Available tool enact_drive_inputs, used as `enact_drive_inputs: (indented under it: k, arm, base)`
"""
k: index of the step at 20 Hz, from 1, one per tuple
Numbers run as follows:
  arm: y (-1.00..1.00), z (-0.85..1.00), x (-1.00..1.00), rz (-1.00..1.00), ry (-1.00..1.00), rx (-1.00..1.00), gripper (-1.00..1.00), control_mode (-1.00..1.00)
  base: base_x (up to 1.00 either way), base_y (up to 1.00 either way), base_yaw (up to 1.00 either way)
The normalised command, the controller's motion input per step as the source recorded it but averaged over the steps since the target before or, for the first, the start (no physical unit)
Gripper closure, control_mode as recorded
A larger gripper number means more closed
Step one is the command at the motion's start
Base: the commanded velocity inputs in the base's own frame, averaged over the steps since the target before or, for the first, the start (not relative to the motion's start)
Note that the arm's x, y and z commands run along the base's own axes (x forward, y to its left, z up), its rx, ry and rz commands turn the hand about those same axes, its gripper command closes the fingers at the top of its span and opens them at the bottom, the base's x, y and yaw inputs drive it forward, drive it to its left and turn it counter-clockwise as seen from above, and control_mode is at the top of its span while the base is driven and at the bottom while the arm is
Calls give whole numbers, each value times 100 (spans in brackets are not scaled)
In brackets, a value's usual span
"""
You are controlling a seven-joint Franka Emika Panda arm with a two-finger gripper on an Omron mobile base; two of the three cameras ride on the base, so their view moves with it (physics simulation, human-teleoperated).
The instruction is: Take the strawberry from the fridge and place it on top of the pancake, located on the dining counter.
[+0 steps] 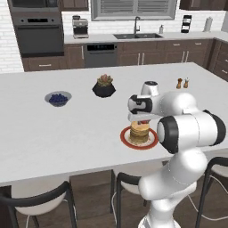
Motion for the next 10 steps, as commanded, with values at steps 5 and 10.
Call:
enact_drive_inputs:
  k: [5,10]
  arm:
    - [1,-5,0,0,0,-1,100,-100]
    - [1,0,0,0,0,0,100,-100]
  base:
    - [0,0,0]
    - [0,0,0]
